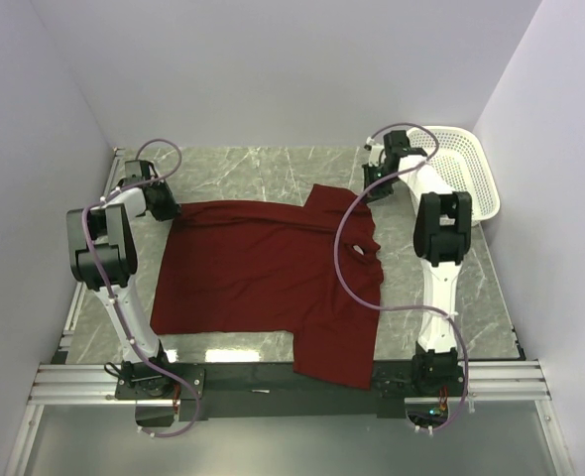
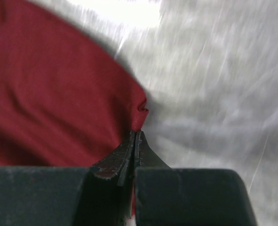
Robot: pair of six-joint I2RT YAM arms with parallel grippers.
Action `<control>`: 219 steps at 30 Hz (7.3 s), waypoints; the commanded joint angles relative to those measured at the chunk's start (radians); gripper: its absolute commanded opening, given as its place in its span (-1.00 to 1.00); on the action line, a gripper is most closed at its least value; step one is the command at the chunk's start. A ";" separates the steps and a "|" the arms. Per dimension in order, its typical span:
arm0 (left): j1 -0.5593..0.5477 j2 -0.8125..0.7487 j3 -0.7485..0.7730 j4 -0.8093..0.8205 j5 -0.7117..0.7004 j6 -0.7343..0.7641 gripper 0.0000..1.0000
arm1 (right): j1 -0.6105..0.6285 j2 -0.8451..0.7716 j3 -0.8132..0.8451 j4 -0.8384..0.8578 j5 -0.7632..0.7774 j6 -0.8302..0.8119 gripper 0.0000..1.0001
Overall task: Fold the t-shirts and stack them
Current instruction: Flatten the tshirt out, then fold the tshirt
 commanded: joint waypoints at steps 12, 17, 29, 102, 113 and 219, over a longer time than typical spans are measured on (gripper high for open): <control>0.004 -0.051 0.033 -0.001 0.023 0.003 -0.88 | -0.031 -0.096 0.055 0.082 -0.062 0.018 -1.00; 0.005 -0.001 0.131 -0.038 0.017 0.006 -0.67 | -0.034 -0.097 0.088 0.097 -0.093 0.013 -1.00; 0.004 0.144 0.309 -0.102 -0.008 0.037 -0.08 | -0.034 -0.080 0.119 0.096 -0.127 0.027 -1.00; -0.073 0.011 0.434 -0.020 -0.063 -0.044 -0.99 | -0.060 -0.152 0.292 0.051 -0.191 0.056 -1.00; -0.007 -0.358 0.245 0.264 0.034 -0.195 -0.99 | -0.098 -0.399 0.370 0.116 -0.237 0.090 -1.00; -0.073 -0.066 0.080 0.410 -0.242 0.061 -0.99 | -0.060 -0.715 -0.561 0.657 -0.503 0.127 -1.00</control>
